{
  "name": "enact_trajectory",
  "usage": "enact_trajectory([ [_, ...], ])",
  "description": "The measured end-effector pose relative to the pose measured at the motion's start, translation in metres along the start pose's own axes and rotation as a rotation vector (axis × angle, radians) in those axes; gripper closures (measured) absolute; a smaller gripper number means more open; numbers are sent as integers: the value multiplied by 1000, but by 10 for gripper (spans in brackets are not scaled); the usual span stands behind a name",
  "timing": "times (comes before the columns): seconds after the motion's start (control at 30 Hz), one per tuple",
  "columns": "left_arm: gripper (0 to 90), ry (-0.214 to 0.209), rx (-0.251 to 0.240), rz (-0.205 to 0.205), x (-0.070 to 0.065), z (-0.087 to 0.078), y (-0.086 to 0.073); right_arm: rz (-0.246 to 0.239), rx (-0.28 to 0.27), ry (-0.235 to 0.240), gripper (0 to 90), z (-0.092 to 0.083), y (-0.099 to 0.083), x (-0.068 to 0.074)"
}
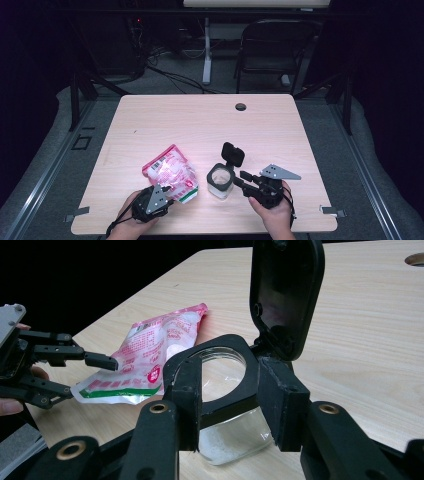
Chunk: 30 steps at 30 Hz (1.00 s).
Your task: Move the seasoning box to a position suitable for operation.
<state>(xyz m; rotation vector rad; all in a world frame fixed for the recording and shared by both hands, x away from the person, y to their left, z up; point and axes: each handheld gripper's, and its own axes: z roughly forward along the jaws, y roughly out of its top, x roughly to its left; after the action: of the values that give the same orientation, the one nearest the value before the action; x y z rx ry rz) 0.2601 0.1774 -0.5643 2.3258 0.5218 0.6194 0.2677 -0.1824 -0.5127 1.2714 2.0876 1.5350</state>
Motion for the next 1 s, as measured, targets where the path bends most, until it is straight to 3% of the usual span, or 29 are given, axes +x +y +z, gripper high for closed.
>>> enact_trajectory([
  [0.1, 683, -7, -11, -49, 2, 1, -1, 5, -2, 2, 627, 0, 0, -1],
  [0.27, 792, -6, -5, -33, 5, -1, -1, 10, -5, 6, 624, 1, 0, 1],
  [0.43, 894, 0, -9, -45, 9, -2, 1, 12, -6, 10, 623, 2, 0, 0],
  [0.63, 900, -5, -45, -77, 17, -7, 5, 9, -2, 15, 623, 4, 0, 2],
  [1.0, 900, -30, -117, -99, 24, -21, 14, -25, 16, 31, 634, 11, 1, 9],
])
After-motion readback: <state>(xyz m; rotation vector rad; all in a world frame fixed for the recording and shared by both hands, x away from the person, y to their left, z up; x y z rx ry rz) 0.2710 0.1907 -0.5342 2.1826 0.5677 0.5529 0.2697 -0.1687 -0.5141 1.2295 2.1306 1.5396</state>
